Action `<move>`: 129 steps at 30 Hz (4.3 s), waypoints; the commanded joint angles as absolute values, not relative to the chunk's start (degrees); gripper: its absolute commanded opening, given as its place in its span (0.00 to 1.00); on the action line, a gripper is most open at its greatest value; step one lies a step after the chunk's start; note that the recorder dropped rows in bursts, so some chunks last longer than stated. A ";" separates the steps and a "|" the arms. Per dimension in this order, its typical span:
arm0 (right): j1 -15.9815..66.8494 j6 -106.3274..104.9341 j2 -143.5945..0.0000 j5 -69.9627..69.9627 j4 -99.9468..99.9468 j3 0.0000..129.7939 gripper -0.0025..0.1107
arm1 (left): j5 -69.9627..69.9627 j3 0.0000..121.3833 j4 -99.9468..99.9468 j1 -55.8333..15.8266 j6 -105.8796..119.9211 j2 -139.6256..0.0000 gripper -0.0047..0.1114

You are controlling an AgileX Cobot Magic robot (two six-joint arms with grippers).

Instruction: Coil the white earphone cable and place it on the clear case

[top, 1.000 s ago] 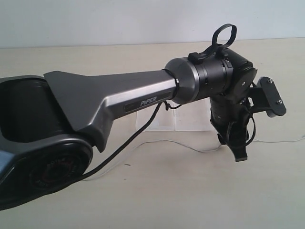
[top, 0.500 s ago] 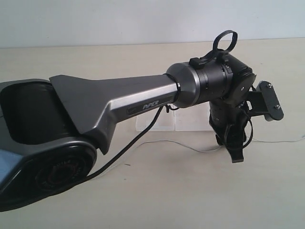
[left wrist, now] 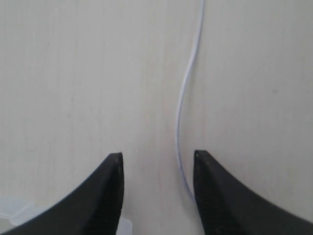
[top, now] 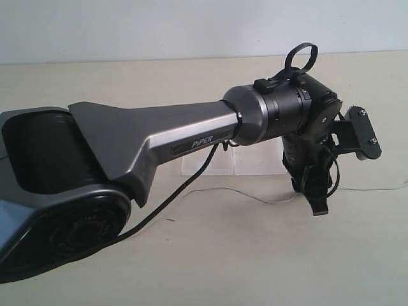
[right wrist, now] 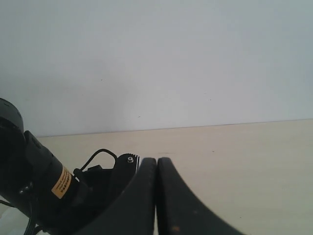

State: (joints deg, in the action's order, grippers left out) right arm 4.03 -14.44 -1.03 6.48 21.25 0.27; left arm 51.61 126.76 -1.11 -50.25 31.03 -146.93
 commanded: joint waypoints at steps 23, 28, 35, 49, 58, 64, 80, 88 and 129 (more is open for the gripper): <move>3.69 -14.88 -0.61 6.32 21.11 0.00 0.02 | 53.69 126.73 -1.33 -50.07 29.93 -137.82 0.04; 3.69 -14.88 -0.61 6.32 21.11 0.00 0.02 | 54.07 126.73 -1.33 -50.07 27.97 -131.04 0.04; 3.69 -14.88 -0.61 6.32 21.11 0.00 0.02 | 54.51 126.73 -1.91 -50.07 25.92 -123.98 0.04; 3.69 -14.88 -0.61 6.32 21.11 0.00 0.02 | 51.30 124.85 2.51 -50.69 21.02 -113.18 0.04; 3.69 -14.88 -0.61 6.32 21.01 0.00 0.02 | 11.01 90.88 6.74 -51.43 20.65 -96.61 0.04; 3.69 -14.88 -0.61 6.32 21.01 0.00 0.02 | 2.28 78.30 7.10 -50.60 20.47 -86.54 0.04; 3.69 -14.88 -0.61 6.32 21.12 0.00 0.02 | -9.53 67.31 7.74 -48.55 17.45 -68.09 0.04; 3.69 -14.88 -0.61 6.32 21.12 0.00 0.02 | -13.42 67.31 7.74 -48.55 11.81 -68.16 0.04; 3.69 -14.88 -0.61 6.32 21.12 0.00 0.02 | -26.66 73.25 -37.38 -48.43 -39.12 -74.29 0.04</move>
State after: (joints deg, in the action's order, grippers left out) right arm 4.03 -14.44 -1.03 6.48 21.25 0.27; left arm -23.88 75.59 -36.31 -48.63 -37.92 -73.81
